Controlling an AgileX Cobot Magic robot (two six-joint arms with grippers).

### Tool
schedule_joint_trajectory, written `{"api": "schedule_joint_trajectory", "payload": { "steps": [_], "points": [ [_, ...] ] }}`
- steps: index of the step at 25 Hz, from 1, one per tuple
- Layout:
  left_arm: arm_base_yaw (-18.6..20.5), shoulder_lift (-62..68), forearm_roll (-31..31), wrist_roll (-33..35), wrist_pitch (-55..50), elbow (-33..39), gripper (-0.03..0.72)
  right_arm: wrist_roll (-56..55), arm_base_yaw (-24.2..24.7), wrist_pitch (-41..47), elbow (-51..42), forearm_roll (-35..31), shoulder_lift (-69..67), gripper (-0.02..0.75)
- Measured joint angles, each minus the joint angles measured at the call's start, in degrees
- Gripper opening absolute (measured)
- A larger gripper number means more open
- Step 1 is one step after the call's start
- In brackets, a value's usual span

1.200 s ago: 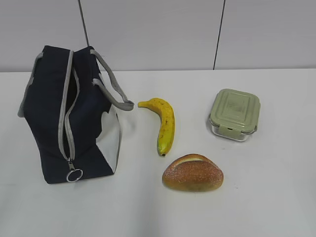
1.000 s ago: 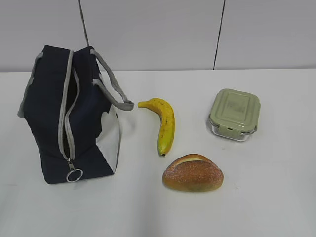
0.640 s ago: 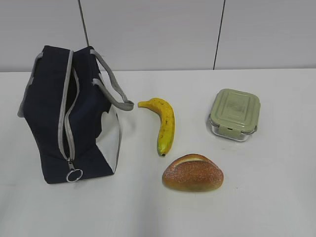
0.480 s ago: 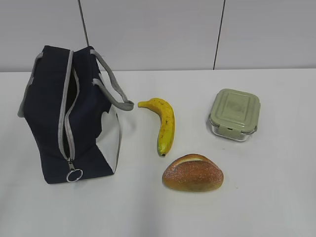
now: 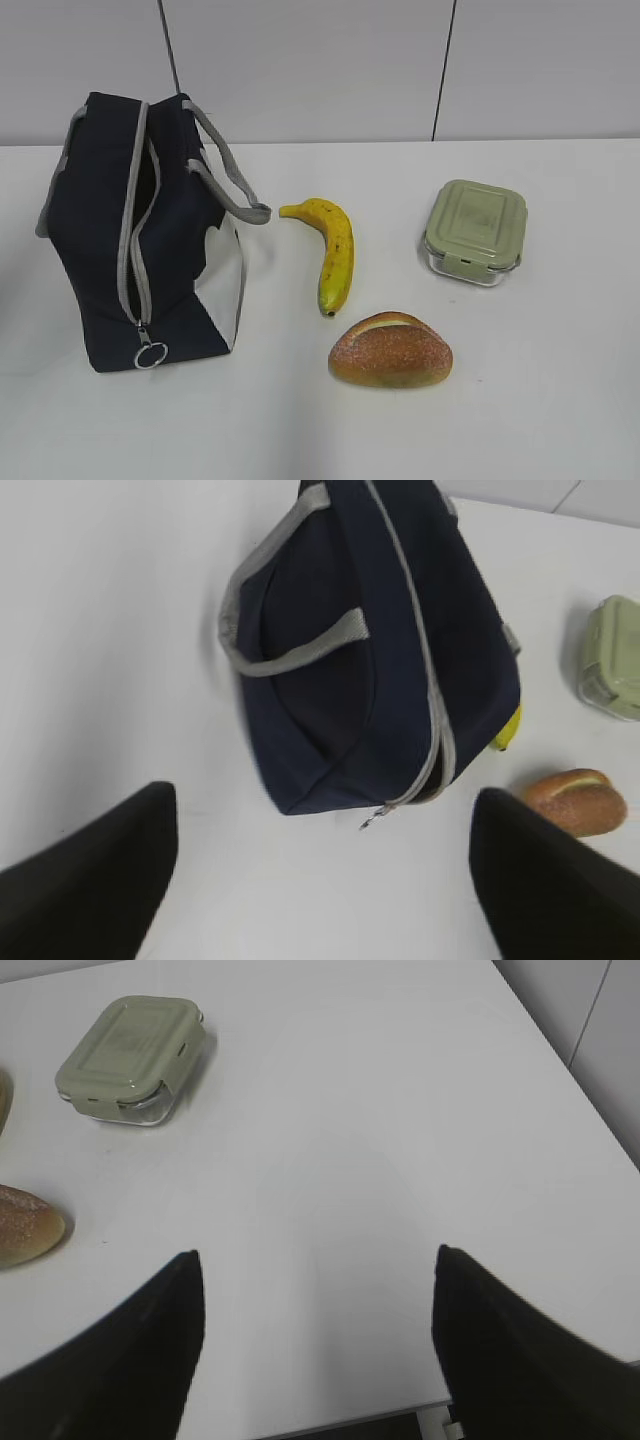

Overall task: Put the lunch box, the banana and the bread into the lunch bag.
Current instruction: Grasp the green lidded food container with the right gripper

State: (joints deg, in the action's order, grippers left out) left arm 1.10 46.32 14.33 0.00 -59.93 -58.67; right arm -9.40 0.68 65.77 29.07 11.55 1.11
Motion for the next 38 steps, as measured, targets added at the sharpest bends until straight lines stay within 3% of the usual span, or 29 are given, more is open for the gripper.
{"api": "schedule_joint_trajectory", "payload": {
  "steps": [15,21,28,32,36,38],
  "points": [
    [-2.04,40.10,4.47,1.33,-0.97,-19.93,0.543,0.00,0.00,0.00,0.00,0.00,0.00,0.526],
    [-2.04,48.96,5.77,3.68,-0.58,-24.88,0.540,0.00,0.00,0.00,0.00,0.00,0.00,0.526],
    [-2.04,52.63,9.84,5.96,-0.36,-25.55,0.522,0.00,0.00,0.00,0.00,0.00,0.00,0.526],
    [-2.04,52.68,10.40,6.03,-0.30,-25.61,0.378,0.00,0.00,0.00,0.00,0.00,0.00,0.526],
    [-2.04,52.68,10.51,6.17,-0.35,-25.72,0.113,0.00,0.00,0.00,0.00,0.00,0.00,0.526],
    [-2.11,52.68,10.51,6.36,-0.35,-25.72,0.019,0.00,0.00,0.00,0.00,0.00,0.00,0.526]
  ]
}}
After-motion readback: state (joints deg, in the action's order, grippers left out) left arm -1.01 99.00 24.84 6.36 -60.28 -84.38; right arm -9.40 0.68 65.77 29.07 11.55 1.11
